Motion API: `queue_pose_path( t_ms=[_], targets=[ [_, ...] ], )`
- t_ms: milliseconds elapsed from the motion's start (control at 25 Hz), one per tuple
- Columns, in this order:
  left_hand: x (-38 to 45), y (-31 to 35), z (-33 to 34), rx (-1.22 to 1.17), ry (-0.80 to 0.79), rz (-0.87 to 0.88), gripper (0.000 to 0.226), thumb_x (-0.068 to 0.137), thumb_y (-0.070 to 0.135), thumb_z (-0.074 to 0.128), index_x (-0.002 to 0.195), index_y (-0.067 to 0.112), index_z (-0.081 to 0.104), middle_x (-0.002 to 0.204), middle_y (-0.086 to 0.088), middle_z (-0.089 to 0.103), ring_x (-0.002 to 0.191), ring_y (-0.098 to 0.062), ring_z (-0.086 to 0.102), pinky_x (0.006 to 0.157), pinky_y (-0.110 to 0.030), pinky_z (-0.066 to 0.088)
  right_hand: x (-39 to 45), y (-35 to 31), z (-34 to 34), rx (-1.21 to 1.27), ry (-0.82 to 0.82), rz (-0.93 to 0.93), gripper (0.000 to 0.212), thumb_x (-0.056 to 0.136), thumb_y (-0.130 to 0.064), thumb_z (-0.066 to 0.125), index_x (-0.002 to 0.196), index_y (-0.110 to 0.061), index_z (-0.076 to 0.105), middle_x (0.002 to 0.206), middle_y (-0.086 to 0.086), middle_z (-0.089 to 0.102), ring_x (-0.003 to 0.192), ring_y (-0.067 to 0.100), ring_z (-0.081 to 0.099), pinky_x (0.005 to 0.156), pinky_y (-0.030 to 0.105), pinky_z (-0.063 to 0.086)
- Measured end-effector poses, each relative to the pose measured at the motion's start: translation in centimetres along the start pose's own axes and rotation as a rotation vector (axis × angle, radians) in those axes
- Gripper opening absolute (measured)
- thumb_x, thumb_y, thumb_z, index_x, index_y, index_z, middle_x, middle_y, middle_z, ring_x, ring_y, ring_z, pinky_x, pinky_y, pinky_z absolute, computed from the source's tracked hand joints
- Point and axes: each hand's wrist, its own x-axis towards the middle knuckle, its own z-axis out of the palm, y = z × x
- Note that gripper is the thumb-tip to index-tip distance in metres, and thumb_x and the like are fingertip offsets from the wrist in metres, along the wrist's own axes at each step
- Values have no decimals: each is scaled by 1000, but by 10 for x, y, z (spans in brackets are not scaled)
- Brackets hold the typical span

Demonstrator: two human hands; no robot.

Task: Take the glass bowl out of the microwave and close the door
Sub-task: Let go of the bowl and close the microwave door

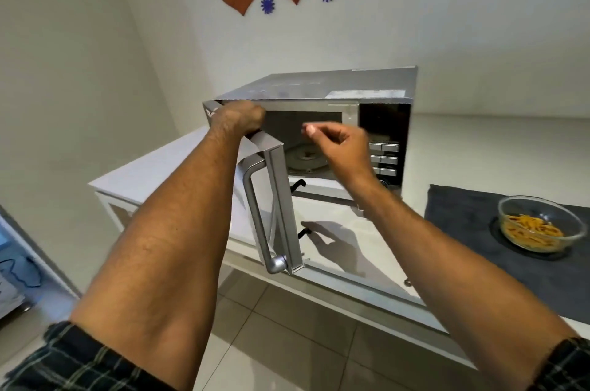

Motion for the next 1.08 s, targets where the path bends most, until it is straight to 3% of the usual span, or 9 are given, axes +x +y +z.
queue_pose_path(
  t_ms=[160, 280, 400, 560, 640, 800, 920, 1000, 1080],
  targets=[
    [-15, 22, 11, -111, 145, -60, 35, 97, 12, 37, 120, 1, 61, 133, -24, 56, 124, -42, 48, 110, -55, 33, 11, -34, -12, -56, -123, -196, 36, 90, -45, 68, 107, -16, 81, 102, -4, 81, 96, 5, 75, 82, 25, 60],
    [-24, 31, 19, -455, 275, -131, 37, 93, 17, 40, 112, -3, 64, 126, -26, 61, 122, -41, 50, 110, -43, 34, 12, -43, -10, -291, -270, -285, 34, 88, -52, 67, 101, -25, 83, 98, -7, 82, 87, 1, 74, 70, 20, 58],
    [-35, 33, 38, -706, 450, -139, 34, 90, 20, 47, 114, 0, 62, 124, -18, 61, 112, -31, 55, 85, -24, 37, 17, -43, -17, -609, -217, -446, 30, 91, -46, 64, 110, -29, 80, 112, -13, 78, 104, -1, 70, 86, 27, 59],
    [-60, 44, 75, -843, 732, -22, 19, 92, 21, 51, 98, 6, 60, 109, -9, 53, 96, -25, 55, 79, -25, 40, 31, -43, -31, -896, -199, -566, 27, 97, -35, 60, 114, -24, 79, 116, -9, 78, 111, 12, 69, 92, 35, 56],
    [-66, 54, 93, -918, 699, 3, 23, 95, 28, 46, 86, 10, 58, 93, -5, 57, 81, -20, 54, 71, -30, 42, 39, -43, -38, -957, -227, -577, 26, 98, -32, 62, 114, -22, 79, 115, -7, 78, 109, 14, 70, 93, 35, 55],
    [-73, 77, 115, -983, 454, 36, 48, 100, 40, 36, 62, 17, 55, 62, 3, 57, 58, -10, 50, 54, -27, 35, 52, -45, -51, -1108, -230, -551, 27, 97, -38, 61, 111, -21, 77, 109, -4, 79, 104, 21, 71, 87, 34, 54],
    [-71, 88, 129, -1022, 251, 117, 50, 101, 41, 34, 71, 12, 61, 67, -7, 65, 63, -25, 63, 61, -34, 51, 61, -39, -68, -1315, -57, -408, 54, 92, -63, 52, 106, -15, 71, 104, 2, 76, 97, 26, 70, 85, 37, 51],
    [-70, 94, 136, -1120, 141, 143, 42, 103, 38, 34, 79, 15, 61, 67, -3, 64, 59, -18, 62, 60, -36, 55, 64, -33, -77, -1394, 3, -230, 71, 87, -77, 42, 97, -13, 71, 93, 4, 74, 83, 25, 67, 72, 35, 49],
    [-68, 97, 141, -1164, 126, 145, 39, 104, 37, 33, 77, 21, 55, 64, 3, 57, 54, -9, 52, 52, -28, 49, 64, -28, -80, -1384, -4, -132, 78, 85, -83, 37, 91, -14, 73, 85, 4, 73, 75, 23, 64, 62, 31, 43]
  ],
)
